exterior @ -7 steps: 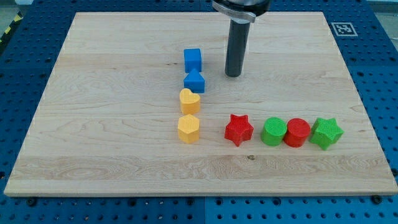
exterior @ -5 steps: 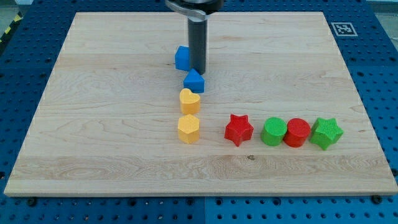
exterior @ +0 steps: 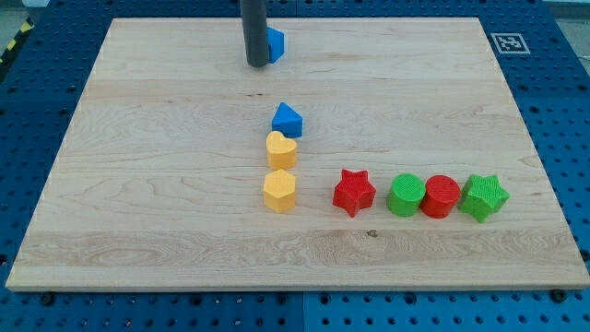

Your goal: Move the blue cube to the top left side of the board

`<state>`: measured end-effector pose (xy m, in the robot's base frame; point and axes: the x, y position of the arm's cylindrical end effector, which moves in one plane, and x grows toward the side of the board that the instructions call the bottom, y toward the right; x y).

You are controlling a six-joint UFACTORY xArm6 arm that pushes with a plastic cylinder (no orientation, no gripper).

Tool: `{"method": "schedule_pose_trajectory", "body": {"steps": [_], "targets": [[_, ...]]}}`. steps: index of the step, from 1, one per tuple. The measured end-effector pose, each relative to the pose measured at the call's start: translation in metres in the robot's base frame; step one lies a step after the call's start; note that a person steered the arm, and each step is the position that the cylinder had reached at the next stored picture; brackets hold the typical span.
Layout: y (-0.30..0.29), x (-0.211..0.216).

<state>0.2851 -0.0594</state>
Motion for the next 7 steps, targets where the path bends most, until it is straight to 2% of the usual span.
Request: {"method": "schedule_pose_trajectory", "body": {"steps": [1, 3, 4, 7], "targets": [[0.002, -0.003], [0.05, 0.006], [0.058, -0.014], [0.021, -0.047]]}}
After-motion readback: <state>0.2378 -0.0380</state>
